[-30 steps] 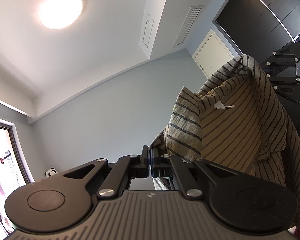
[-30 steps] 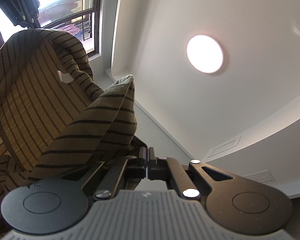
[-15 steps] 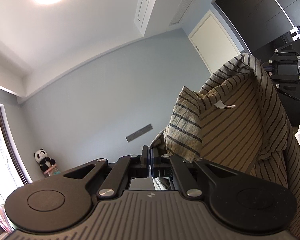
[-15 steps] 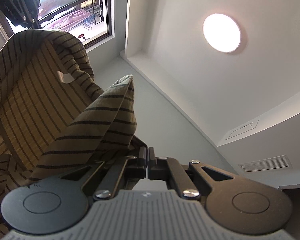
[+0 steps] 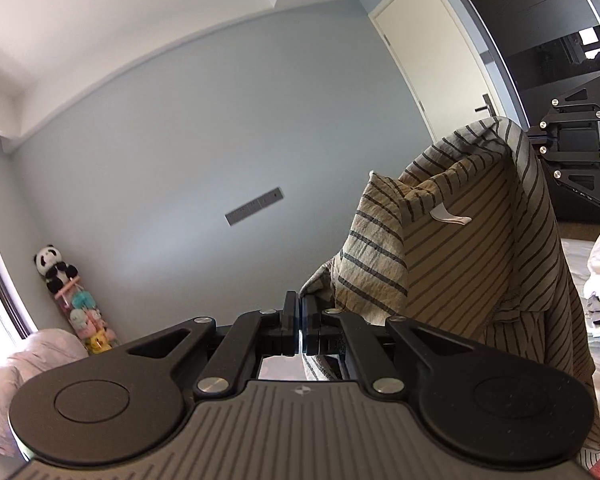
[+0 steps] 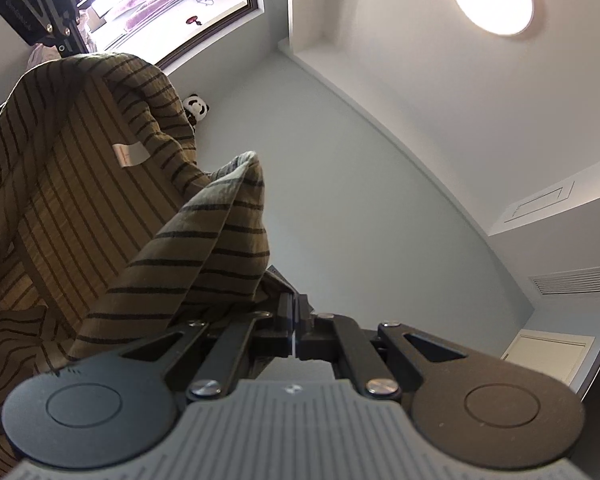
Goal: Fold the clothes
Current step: 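Hold the striped shirt up by both grippers and let it hang open, then lower the shirt onto the bed with both grippers and open them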
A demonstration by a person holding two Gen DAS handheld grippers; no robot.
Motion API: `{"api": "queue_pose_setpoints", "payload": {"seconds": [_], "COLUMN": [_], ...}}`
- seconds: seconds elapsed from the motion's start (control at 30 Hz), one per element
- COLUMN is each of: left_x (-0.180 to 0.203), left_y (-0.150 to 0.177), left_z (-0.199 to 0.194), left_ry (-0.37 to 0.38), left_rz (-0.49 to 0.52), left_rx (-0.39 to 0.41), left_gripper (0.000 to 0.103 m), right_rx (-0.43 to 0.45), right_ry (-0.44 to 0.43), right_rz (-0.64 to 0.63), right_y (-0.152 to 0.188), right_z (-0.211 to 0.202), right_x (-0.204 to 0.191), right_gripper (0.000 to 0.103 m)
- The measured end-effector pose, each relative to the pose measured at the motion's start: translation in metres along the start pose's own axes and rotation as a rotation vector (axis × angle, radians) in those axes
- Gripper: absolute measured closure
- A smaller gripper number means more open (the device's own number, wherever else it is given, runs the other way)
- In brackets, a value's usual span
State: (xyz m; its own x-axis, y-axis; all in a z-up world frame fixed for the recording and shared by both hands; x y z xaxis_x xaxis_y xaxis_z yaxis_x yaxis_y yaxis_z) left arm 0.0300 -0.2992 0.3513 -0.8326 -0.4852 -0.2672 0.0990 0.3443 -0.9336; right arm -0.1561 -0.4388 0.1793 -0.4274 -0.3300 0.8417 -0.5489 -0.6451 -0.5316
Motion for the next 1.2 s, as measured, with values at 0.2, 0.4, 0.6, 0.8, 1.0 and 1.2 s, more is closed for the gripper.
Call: {"api": "queue_pose_setpoints", "payload": {"seconds": [0.2, 0.4, 0.6, 0.8, 1.0, 1.2], "left_x": [-0.014, -0.023, -0.029, -0.032, -0.028, -0.024], "left_y": [0.022, 0.061, 0.106, 0.159, 0.224, 0.266], "left_z": [0.075, 0.162, 0.258, 0.350, 0.425, 0.477], "left_ry": [-0.008, -0.003, -0.002, 0.004, 0.016, 0.007], "left_rz": [-0.008, -0.032, -0.043, -0.081, -0.144, -0.188], "left_rx": [-0.082, -0.195, -0.307, -0.396, -0.504, -0.585], "left_gripper": [0.103, 0.103, 0.103, 0.103, 0.103, 0.103], "right_rx": [-0.079, -0.164, -0.241, -0.338, -0.429, -0.506], "right_ry": [-0.067, -0.144, -0.228, -0.309, -0.399, -0.460], "right_rz": [0.016, 0.046, 0.082, 0.144, 0.193, 0.242], "right_y": [0.028, 0.067, 0.115, 0.171, 0.231, 0.268], "right_z": [0.072, 0.157, 0.235, 0.317, 0.397, 0.451], "right_x": [-0.024, -0.061, -0.122, -0.198, -0.276, -0.337], "right_gripper": [0.102, 0.102, 0.102, 0.102, 0.102, 0.102]}}
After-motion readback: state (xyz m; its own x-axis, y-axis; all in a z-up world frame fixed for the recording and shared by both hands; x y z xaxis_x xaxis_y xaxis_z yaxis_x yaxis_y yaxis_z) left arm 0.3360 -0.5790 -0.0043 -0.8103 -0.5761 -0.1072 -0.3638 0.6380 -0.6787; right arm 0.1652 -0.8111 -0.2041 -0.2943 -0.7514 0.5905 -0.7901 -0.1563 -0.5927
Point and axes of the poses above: each gripper's, at about its wrist camera, not at the fingertips, and z roughly the way its jaws point, x to its right, y to its underside, the point moved 2 cm from there along z, roughly the way its jaws point, and after that the axes turned 11 degrees about -z, right-handed, at the moved point
